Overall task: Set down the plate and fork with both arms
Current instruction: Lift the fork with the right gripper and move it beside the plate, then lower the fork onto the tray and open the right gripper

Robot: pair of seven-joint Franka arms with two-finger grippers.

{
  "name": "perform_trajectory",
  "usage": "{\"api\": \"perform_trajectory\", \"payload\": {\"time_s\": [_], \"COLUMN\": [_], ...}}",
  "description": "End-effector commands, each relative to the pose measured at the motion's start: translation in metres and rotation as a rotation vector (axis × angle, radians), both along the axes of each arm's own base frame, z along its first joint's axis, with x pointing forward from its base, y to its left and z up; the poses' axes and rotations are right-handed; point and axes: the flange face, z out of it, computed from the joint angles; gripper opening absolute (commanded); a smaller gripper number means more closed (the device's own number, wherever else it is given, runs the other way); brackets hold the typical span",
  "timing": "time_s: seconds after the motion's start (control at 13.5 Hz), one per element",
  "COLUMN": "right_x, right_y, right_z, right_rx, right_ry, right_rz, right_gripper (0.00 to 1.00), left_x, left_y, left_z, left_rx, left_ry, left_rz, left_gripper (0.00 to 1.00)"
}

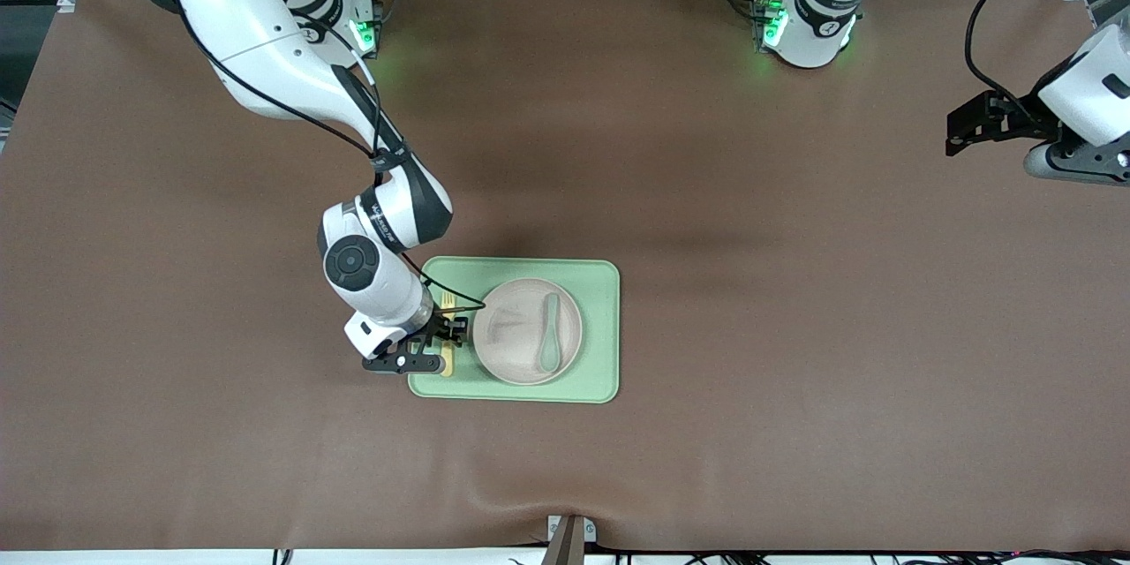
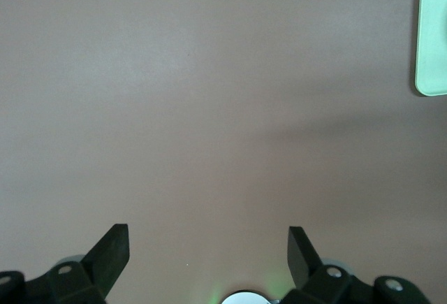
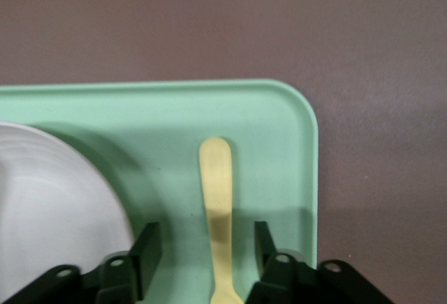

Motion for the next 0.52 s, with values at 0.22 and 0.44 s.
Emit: {"api": "perform_trajectory", "payload": {"time_s": [0.22, 0.44], "right_x": [0.009, 0.003], "right_y": [-0.051, -0.117], "right_z": [0.127, 0.187], "right_rx": [-0.029, -0.063], "right_ry": [0.091, 0.147], "right_rz": [-0.062, -0.015], "right_gripper": [1.0, 1.0], "left_x": [-0.006, -0.007], "left_y": [-0.007, -0.005], "left_z": [0.008, 0.021], "left_rx": [0.02, 0.008], "left_ry": [-0.003, -0.031], "left_rz": [-0.014, -0.013], "left_gripper": [1.0, 1.0]}}
